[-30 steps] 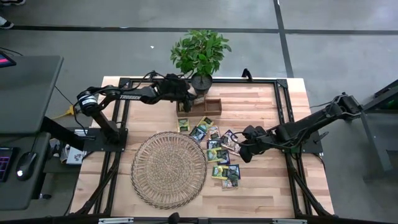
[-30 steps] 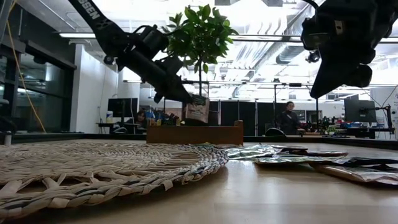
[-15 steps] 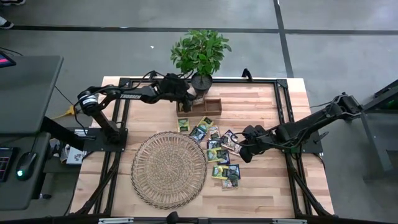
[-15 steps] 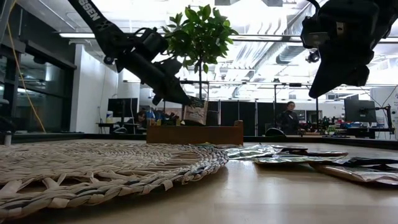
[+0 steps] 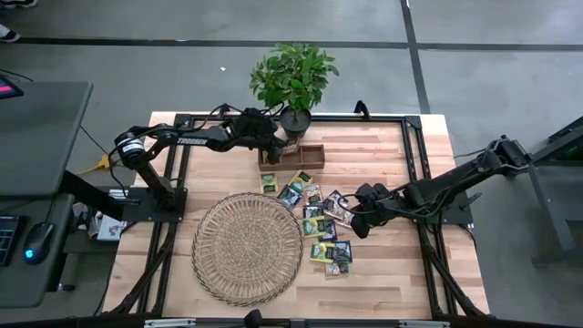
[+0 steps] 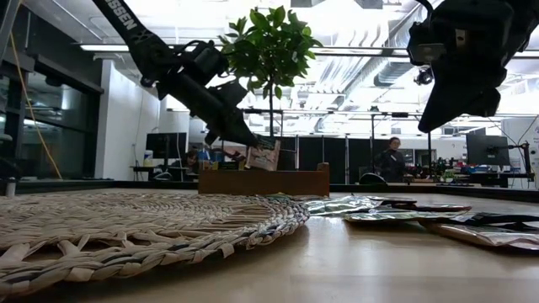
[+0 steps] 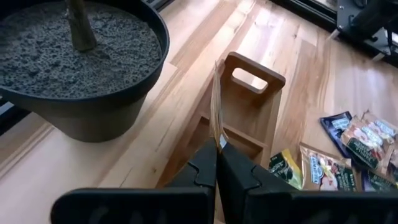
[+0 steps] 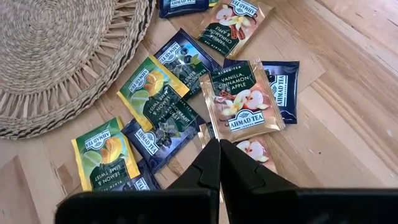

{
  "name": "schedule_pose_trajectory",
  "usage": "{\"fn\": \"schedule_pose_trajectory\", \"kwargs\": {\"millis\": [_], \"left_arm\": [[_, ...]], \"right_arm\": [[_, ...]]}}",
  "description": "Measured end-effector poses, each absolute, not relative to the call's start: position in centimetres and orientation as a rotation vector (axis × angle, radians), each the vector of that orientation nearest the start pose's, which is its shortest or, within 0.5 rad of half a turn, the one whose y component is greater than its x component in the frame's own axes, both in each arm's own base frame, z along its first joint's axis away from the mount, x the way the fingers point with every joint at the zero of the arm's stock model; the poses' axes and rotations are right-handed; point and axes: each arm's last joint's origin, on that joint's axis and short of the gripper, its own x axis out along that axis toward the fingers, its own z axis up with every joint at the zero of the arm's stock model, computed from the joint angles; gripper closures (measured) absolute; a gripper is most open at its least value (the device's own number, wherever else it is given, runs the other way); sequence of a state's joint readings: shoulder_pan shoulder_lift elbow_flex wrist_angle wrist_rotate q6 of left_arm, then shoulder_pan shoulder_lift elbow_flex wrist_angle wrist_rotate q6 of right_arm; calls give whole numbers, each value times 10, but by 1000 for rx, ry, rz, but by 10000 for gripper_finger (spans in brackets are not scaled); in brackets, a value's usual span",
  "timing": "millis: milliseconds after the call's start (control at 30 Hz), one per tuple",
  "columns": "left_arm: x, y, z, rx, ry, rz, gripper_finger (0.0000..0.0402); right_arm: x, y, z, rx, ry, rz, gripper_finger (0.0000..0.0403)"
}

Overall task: Pick & Place Tea
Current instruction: Put the brown tea bag into the middle section of the wooden organizer

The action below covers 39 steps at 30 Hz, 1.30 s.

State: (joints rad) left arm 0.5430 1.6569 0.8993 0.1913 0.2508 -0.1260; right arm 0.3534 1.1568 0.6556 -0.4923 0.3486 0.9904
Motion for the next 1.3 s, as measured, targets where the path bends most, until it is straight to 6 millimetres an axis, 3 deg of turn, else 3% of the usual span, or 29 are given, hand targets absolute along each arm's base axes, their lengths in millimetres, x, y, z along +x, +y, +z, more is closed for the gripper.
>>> {"fn": "schedule_pose_trajectory", "kwargs": {"millis": [133, 400, 633, 833, 1033, 1300], "left_arm": [[297, 171, 190, -319, 509, 305, 375], [297, 171, 190, -318, 509, 309, 291], [297, 171, 190, -336, 507, 314, 275], [297, 171, 190, -357, 510, 332, 275], [292, 172, 187, -463, 545, 466, 283], [296, 157, 188, -638, 546, 458, 392]], "right_arm": [[200, 63, 200, 578, 830, -446, 402], [200, 63, 201, 578, 826, -448, 402], [202, 64, 202, 587, 795, -444, 402], [204, 62, 203, 593, 774, -447, 402], [206, 57, 203, 604, 772, -465, 402], [207, 53, 203, 600, 768, -480, 402]]}}
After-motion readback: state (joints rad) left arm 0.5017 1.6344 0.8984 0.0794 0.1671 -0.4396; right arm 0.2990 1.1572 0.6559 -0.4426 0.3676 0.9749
